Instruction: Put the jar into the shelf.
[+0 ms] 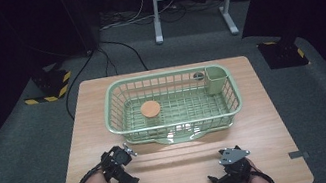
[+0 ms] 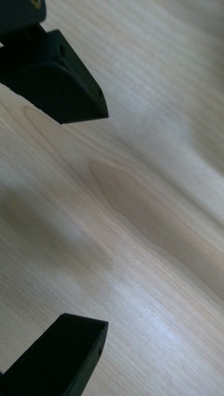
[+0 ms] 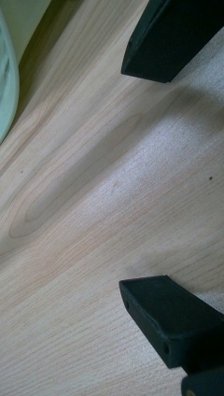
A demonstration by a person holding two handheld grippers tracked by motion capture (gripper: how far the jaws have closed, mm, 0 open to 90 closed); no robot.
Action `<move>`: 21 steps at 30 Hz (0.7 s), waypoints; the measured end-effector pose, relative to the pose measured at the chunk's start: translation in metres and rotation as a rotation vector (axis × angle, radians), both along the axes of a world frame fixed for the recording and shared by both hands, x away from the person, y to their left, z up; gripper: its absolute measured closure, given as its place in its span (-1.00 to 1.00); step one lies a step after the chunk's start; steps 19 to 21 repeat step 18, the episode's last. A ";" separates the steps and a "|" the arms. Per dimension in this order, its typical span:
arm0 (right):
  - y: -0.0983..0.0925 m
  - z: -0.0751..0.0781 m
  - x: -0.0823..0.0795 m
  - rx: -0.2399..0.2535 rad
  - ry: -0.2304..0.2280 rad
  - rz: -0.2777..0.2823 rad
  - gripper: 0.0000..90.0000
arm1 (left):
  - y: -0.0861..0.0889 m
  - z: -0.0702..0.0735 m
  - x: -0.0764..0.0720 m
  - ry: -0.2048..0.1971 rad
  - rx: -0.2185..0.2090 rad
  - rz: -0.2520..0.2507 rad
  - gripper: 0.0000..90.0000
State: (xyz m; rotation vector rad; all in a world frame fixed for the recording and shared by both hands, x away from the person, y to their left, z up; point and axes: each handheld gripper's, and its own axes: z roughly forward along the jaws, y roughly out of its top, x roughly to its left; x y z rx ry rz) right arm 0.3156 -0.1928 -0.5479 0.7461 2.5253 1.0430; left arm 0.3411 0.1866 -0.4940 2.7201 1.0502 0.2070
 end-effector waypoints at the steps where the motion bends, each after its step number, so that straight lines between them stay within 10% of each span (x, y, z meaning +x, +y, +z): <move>1: 0.000 0.000 0.000 0.000 0.001 0.000 -1.00 | 0.000 -0.003 -0.001 0.000 0.001 -0.005 -0.96; 21: 0.000 0.000 0.002 0.002 0.011 -0.015 -1.00 | 0.010 -0.030 -0.010 -0.003 -0.060 0.002 -0.99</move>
